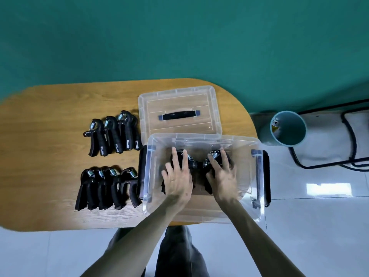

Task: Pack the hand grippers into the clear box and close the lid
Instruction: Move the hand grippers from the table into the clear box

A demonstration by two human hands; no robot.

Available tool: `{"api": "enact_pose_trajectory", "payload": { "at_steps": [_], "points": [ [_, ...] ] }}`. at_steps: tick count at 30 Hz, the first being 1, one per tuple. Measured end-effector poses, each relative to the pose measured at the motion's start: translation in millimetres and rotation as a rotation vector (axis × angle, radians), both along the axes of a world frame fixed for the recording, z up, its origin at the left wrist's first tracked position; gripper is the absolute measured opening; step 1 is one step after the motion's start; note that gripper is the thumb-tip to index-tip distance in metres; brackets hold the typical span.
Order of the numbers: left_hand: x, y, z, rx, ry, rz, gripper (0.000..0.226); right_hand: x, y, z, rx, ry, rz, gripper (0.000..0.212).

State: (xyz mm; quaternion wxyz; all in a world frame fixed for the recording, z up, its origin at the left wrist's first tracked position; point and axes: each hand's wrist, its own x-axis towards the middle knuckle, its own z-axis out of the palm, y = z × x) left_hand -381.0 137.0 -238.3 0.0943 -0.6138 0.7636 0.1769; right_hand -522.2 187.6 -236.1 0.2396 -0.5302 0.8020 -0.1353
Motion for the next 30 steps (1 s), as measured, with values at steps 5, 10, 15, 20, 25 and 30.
{"api": "enact_pose_trajectory", "payload": {
  "at_steps": [5, 10, 15, 20, 25, 30],
  "points": [
    [-1, -3, -15, -0.029, 0.036, 0.01, 0.078, -2, -5, -8, 0.005, 0.005, 0.03, 0.056],
    [0, -3, -19, -0.041, 0.043, -0.018, 0.082, -5, -7, -12, 0.045, 0.021, 0.053, 0.061],
    [-1, -3, -19, -0.04, 0.054, 0.002, 0.089, -5, -9, -13, 0.065, 0.054, 0.076, 0.062],
    [0, -3, -20, -0.043, 0.076, 0.016, 0.084, -6, -7, -14, 0.136, 0.152, 0.081, 0.064],
    [9, -6, 0, -0.027, 0.096, -0.046, 0.075, -3, -8, 4, 0.083, 0.231, 0.024, 0.055],
    [41, -16, 33, -0.123, 0.151, -0.231, 0.062, 12, -7, 34, -0.038, 0.249, 0.013, 0.059]
  ]
}}
